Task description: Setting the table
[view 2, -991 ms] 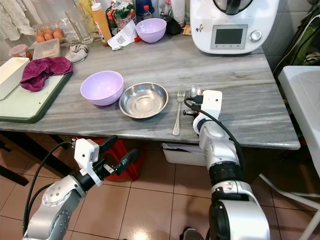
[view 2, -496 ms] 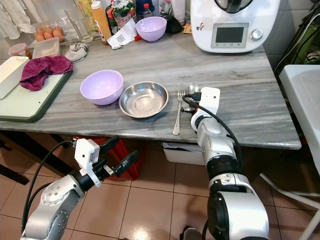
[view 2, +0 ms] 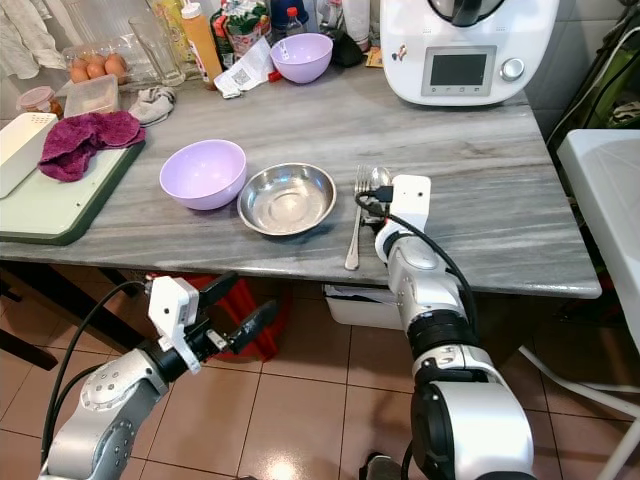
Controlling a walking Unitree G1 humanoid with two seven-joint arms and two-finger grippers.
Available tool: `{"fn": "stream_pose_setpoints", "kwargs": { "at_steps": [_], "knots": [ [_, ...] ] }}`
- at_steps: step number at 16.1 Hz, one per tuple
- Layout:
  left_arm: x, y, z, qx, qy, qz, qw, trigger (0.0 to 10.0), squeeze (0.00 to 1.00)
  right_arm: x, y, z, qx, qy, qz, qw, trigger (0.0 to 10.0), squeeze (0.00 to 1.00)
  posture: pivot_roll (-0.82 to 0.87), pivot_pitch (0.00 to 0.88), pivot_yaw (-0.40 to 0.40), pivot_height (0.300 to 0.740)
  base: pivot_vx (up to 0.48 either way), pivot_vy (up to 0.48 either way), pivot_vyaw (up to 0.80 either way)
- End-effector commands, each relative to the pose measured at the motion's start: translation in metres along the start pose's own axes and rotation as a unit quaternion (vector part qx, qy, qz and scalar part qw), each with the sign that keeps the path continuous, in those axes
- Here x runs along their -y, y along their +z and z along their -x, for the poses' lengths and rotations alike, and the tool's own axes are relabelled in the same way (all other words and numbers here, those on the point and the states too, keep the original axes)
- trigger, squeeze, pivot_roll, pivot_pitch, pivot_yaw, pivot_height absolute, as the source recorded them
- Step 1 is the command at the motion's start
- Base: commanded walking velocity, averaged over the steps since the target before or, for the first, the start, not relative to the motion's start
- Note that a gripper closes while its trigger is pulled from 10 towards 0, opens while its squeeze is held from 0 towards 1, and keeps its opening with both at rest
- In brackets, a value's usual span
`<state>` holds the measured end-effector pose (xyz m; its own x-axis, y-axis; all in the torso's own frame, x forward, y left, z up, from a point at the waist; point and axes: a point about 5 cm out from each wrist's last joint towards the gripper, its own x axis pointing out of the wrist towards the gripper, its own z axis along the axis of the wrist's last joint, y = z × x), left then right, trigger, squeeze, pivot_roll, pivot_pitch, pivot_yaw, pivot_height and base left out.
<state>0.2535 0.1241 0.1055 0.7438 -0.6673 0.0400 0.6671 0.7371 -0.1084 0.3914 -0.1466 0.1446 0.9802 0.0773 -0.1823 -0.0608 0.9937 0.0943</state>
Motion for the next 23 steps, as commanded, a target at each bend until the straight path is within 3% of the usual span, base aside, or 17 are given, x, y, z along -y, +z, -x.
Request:
{"fn": "stream_pose_setpoints", "kwargs": {
  "at_steps": [1, 6, 12, 15, 18, 23],
  "knots": [
    [-0.002, 0.000, 0.004, -0.007, 0.005, -0.004, 1.000, 10.0, 0.00, -0.003, -0.006, -0.001, -0.015, 0.003, 0.001, 1.000, 10.0, 1.00, -0.08, 0.161, 0.126, 0.740, 0.000, 0.000, 0.00],
    [-0.002, 0.000, 0.004, -0.008, 0.007, -0.006, 1.000, 10.0, 0.00, -0.001, 0.001, 0.001, 0.011, 0.004, -0.011, 1.000, 10.0, 1.00, -0.08, 0.157, 0.131, 0.740, 0.000, 0.000, 0.00],
    [-0.003, 0.001, 0.002, -0.006, 0.014, -0.014, 1.000, 10.0, 0.00, -0.015, 0.025, 0.013, 0.120, 0.047, -0.048, 0.990, 10.0, 1.00, -0.08, 0.154, 0.132, 0.740, 0.000, 0.000, 0.00],
    [-0.007, 0.003, 0.000, 0.006, 0.032, -0.018, 0.999, 10.0, 0.00, -0.028, 0.037, 0.027, 0.190, 0.063, -0.049, 0.979, 10.0, 1.00, -0.08, 0.152, 0.126, 0.740, 0.000, 0.000, 0.00],
    [-0.011, 0.003, -0.002, 0.015, 0.061, -0.021, 0.998, 10.0, 0.00, -0.028, 0.035, 0.043, 0.224, 0.059, -0.055, 0.971, 10.0, 1.00, -0.09, 0.151, 0.115, 0.740, 0.000, 0.000, 0.00],
    [-0.017, 0.000, -0.008, 0.030, 0.141, -0.022, 0.989, 10.0, 0.00, -0.005, 0.012, 0.084, 0.233, -0.002, -0.028, 0.972, 10.0, 1.00, -0.11, 0.149, 0.103, 0.740, 0.000, 0.000, 0.00]
  ]
}}
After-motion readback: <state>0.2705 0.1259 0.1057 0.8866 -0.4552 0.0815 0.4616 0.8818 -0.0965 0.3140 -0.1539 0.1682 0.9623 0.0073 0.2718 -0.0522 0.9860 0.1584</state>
